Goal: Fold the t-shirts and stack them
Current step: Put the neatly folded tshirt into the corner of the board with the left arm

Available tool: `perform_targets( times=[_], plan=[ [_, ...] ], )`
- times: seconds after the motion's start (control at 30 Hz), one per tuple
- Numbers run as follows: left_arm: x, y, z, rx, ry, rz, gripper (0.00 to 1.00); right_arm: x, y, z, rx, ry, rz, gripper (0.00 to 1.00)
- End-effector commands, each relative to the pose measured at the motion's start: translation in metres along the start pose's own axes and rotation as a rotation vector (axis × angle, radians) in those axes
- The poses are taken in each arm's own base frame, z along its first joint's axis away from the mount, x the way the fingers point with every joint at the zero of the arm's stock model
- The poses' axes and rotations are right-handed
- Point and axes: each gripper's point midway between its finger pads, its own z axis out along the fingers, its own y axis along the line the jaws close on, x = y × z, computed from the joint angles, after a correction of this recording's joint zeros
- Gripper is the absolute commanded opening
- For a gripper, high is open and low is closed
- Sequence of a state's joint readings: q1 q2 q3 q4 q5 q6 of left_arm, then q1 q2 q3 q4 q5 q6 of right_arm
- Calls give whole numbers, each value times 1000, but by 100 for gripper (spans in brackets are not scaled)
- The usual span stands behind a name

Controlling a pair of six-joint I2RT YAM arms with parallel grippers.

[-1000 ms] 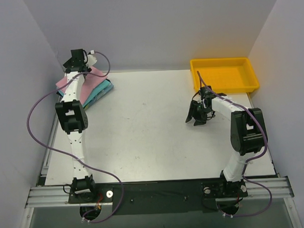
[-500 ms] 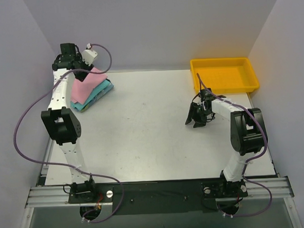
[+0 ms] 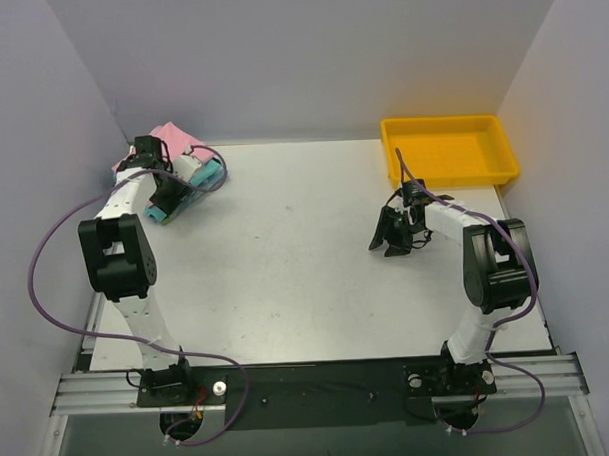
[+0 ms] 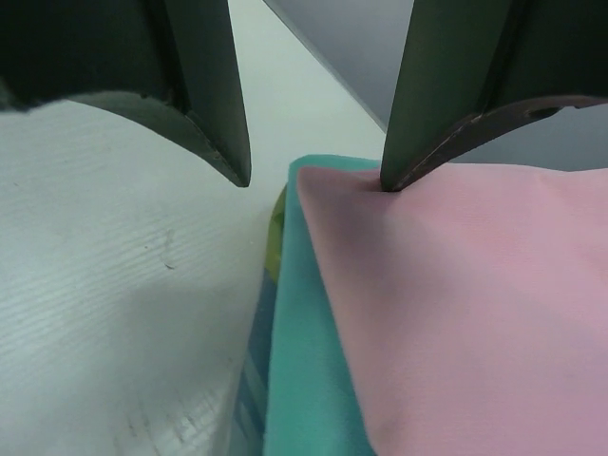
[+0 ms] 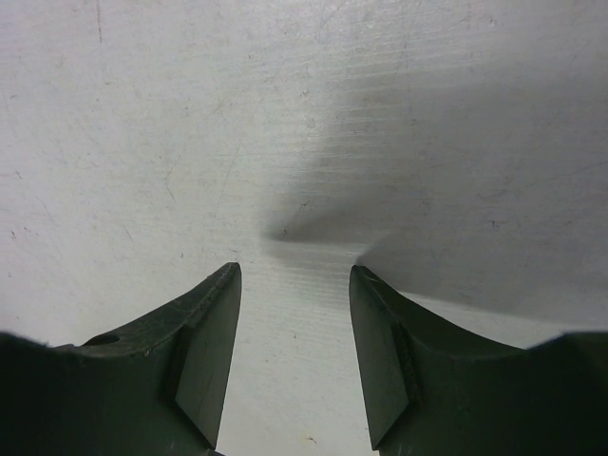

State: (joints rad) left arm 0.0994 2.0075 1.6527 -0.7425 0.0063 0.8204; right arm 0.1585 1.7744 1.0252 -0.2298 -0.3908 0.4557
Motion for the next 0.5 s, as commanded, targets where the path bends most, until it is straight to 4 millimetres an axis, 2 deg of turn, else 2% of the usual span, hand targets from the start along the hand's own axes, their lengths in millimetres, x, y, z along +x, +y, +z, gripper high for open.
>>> perform_targets(
  times=[0.0, 0.1, 0.23, 0.47],
  plan=[
    [-25, 42, -8, -203, -78, -10, 66, 8, -2, -2, 8, 14, -3, 45],
    [-27, 51, -16, -255, -88, -8, 59, 8, -1, -1, 4, 17, -1, 45],
    [-24, 55, -9, -280, -83, 18, 53, 6, 1, 0, -3, 21, -1, 45],
    [-18, 39, 1, -189, -63, 5, 51, 4, 2, 0, -1, 25, -4, 45]
  ],
)
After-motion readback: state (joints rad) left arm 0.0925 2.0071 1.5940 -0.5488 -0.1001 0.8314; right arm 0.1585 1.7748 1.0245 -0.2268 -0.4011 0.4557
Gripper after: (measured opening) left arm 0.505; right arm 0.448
